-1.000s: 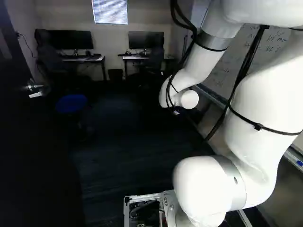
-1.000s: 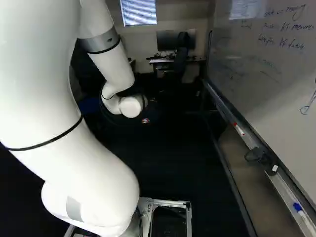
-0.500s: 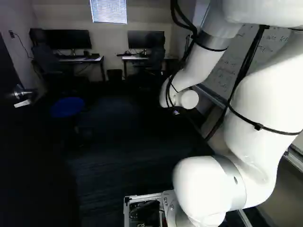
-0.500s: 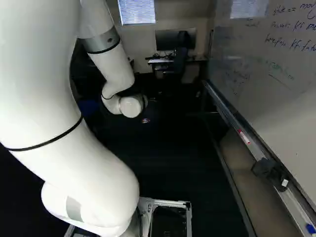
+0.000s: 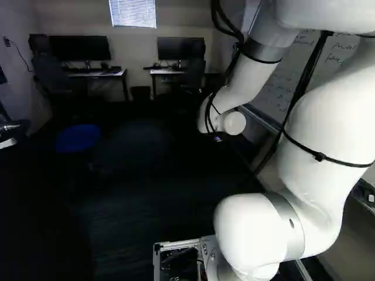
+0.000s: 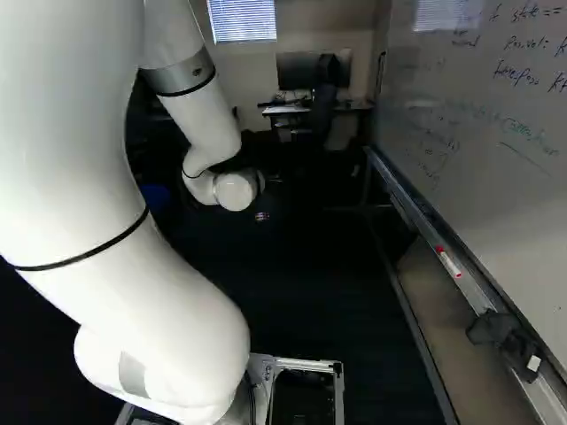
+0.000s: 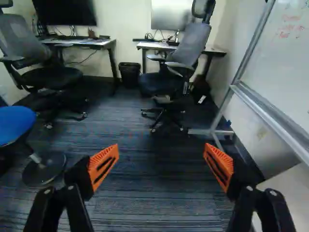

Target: Open the door and move inside

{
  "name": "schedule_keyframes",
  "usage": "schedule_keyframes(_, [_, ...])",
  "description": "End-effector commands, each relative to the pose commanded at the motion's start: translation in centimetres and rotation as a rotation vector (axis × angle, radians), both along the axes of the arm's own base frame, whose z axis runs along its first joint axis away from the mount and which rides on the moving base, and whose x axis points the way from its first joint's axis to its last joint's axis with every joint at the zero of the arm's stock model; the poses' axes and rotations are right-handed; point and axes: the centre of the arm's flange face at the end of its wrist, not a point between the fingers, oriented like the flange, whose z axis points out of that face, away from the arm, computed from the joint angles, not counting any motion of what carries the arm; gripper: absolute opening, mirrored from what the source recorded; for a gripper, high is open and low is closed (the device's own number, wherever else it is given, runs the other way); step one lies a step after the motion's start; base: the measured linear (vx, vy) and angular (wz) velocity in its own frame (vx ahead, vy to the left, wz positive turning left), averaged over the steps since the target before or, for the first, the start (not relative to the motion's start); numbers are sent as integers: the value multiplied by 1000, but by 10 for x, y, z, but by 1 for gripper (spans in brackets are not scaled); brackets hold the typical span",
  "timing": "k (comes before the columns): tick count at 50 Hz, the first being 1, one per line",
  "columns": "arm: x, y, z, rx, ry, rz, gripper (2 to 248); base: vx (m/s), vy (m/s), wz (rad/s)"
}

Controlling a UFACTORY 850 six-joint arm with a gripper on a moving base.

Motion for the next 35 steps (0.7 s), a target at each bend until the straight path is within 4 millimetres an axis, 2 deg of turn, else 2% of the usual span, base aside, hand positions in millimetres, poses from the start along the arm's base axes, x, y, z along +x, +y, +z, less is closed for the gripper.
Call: schedule_keyframes(35, [0,0,0,0,0,0,247,158,5,-11])
